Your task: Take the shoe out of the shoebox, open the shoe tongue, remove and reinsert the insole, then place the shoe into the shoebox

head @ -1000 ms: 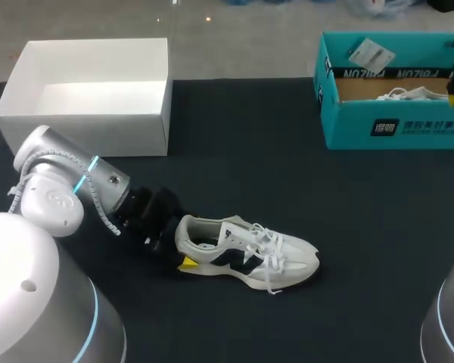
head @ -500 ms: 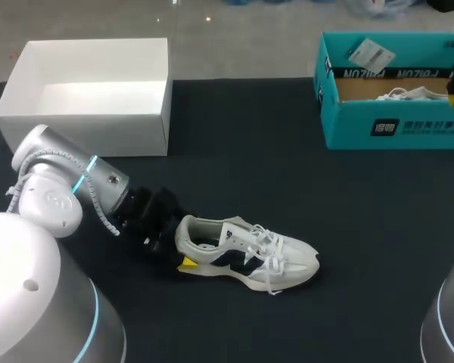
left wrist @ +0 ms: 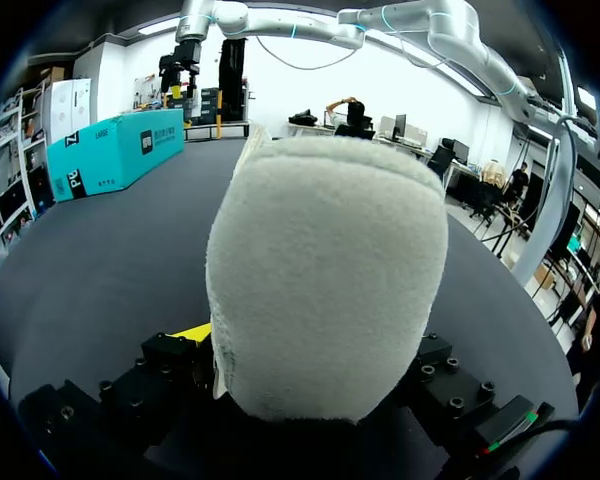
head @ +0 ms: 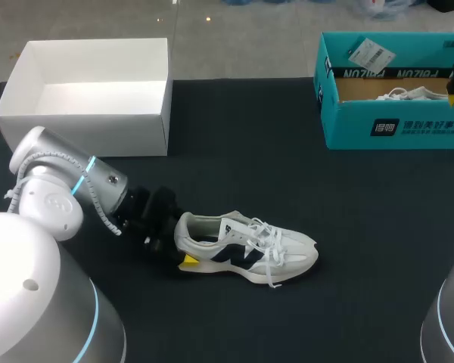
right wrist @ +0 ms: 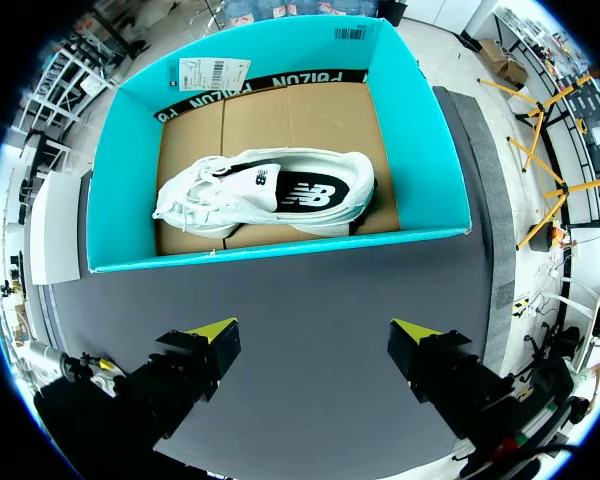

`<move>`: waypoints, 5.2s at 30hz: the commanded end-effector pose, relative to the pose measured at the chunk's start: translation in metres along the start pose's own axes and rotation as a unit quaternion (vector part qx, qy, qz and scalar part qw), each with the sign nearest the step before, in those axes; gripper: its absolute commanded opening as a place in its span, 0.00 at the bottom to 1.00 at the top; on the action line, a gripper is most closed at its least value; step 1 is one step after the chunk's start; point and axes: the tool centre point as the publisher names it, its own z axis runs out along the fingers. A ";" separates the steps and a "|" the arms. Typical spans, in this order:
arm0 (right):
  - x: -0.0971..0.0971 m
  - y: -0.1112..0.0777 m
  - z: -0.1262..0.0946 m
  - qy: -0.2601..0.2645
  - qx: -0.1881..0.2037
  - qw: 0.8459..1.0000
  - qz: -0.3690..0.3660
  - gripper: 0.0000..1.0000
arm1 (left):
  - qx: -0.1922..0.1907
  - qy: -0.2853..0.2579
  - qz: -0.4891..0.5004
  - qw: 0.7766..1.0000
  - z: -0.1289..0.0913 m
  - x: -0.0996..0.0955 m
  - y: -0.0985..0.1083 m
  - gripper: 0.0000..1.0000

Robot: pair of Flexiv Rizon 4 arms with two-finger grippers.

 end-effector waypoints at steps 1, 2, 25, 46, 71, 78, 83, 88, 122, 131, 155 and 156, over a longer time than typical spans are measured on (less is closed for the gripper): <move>0.000 -0.001 0.000 0.000 -0.001 1.000 0.000 1.00 | -0.003 -0.030 -0.011 0.999 0.010 0.010 0.001 0.00; 0.000 -0.001 0.000 0.000 -0.001 1.000 0.000 1.00 | 0.000 -0.031 -0.013 0.999 0.011 0.011 0.000 0.00; 0.000 -0.001 0.000 0.000 -0.001 1.000 0.000 1.00 | -0.030 -0.050 -0.035 0.998 0.017 0.020 -0.001 0.00; 0.000 -0.001 0.000 0.000 -0.001 1.000 0.000 1.00 | -0.030 -0.050 -0.035 0.998 0.017 0.020 -0.001 0.00; 0.110 -0.102 -0.007 0.025 -0.020 0.999 0.001 1.00 | -0.030 -0.050 -0.035 0.998 0.017 0.020 -0.001 0.00; 0.142 -0.131 0.015 -0.017 0.015 0.997 -0.068 1.00 | -0.030 -0.050 -0.035 0.998 0.017 0.020 -0.001 0.00; 0.142 -0.131 0.015 -0.017 0.015 0.997 -0.068 1.00 | -0.030 -0.050 -0.035 0.998 0.017 0.020 -0.001 0.00; 0.142 -0.131 0.015 -0.017 0.015 0.997 -0.068 1.00 | -0.030 -0.050 -0.035 0.998 0.017 0.020 -0.001 0.00; 0.315 -0.260 0.032 0.016 0.018 0.997 -0.072 1.00 | -0.030 -0.050 -0.035 0.998 0.017 0.020 -0.001 0.00; 0.315 -0.260 0.032 0.016 0.018 0.997 -0.072 1.00 | -0.030 -0.050 -0.035 0.998 0.017 0.020 -0.001 0.00; 0.425 -0.326 0.035 -0.060 -0.097 0.993 -0.035 1.00 | -0.030 -0.050 -0.035 0.998 0.017 0.020 -0.001 0.00; 0.428 -0.327 0.036 -0.059 -0.096 0.993 -0.034 1.00 | -0.030 -0.050 -0.035 0.998 0.017 0.020 -0.001 0.00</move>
